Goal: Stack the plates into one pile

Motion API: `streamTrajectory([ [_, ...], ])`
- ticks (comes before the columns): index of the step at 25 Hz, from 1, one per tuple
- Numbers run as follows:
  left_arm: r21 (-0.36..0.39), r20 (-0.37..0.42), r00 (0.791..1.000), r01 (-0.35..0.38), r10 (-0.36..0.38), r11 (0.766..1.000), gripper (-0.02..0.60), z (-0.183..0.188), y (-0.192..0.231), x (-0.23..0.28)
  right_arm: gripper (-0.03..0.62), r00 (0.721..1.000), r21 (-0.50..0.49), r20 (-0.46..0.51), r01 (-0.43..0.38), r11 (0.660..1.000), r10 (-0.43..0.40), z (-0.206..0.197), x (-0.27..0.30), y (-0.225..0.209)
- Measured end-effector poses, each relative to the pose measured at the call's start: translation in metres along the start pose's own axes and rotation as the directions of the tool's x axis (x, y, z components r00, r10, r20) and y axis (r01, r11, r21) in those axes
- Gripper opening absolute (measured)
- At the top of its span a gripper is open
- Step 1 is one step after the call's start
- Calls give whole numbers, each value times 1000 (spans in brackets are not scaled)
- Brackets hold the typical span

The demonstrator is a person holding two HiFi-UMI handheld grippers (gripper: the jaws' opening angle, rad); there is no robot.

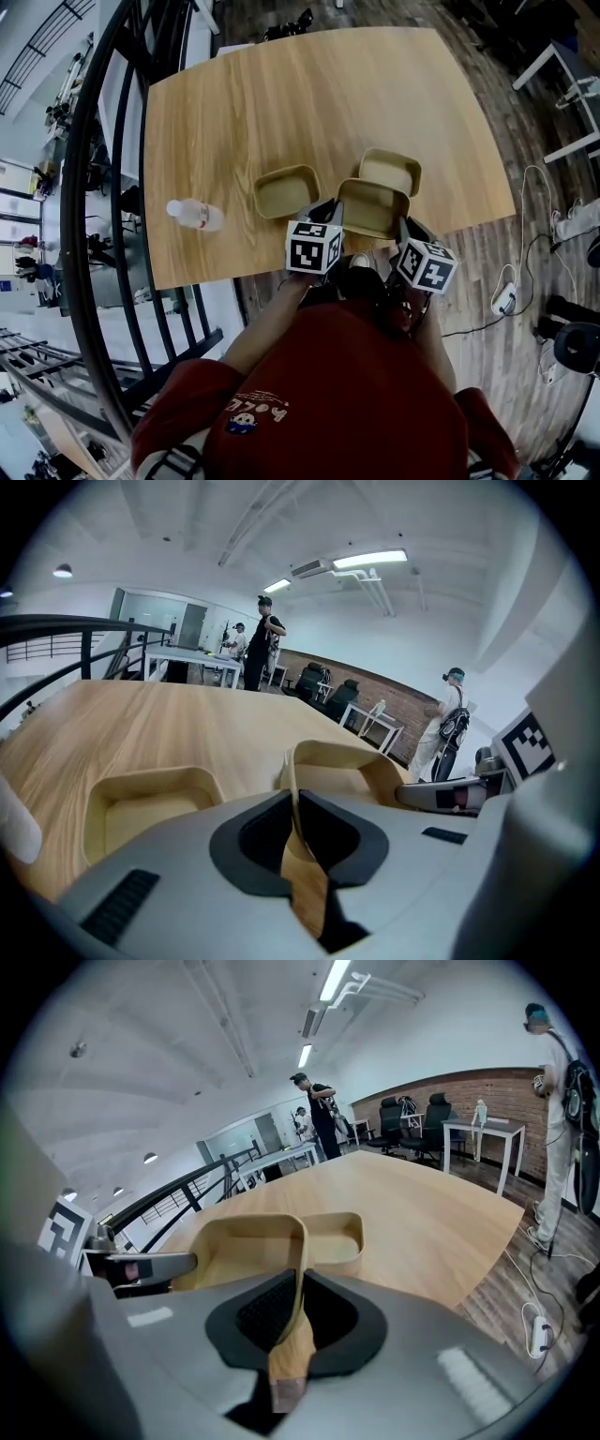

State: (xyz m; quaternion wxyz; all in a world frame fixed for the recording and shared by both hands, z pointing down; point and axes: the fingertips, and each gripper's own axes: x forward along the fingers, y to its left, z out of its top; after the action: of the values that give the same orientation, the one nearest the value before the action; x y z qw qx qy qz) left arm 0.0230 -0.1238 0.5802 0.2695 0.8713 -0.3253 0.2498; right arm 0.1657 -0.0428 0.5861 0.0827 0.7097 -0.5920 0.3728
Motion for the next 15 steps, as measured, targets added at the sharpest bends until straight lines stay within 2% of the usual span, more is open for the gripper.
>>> streamTrajectory([
  [15, 51, -25, 1000, 0, 1, 999, 29, 42, -24, 64, 37, 1000, 49, 21, 12, 999, -13, 49, 29, -51],
])
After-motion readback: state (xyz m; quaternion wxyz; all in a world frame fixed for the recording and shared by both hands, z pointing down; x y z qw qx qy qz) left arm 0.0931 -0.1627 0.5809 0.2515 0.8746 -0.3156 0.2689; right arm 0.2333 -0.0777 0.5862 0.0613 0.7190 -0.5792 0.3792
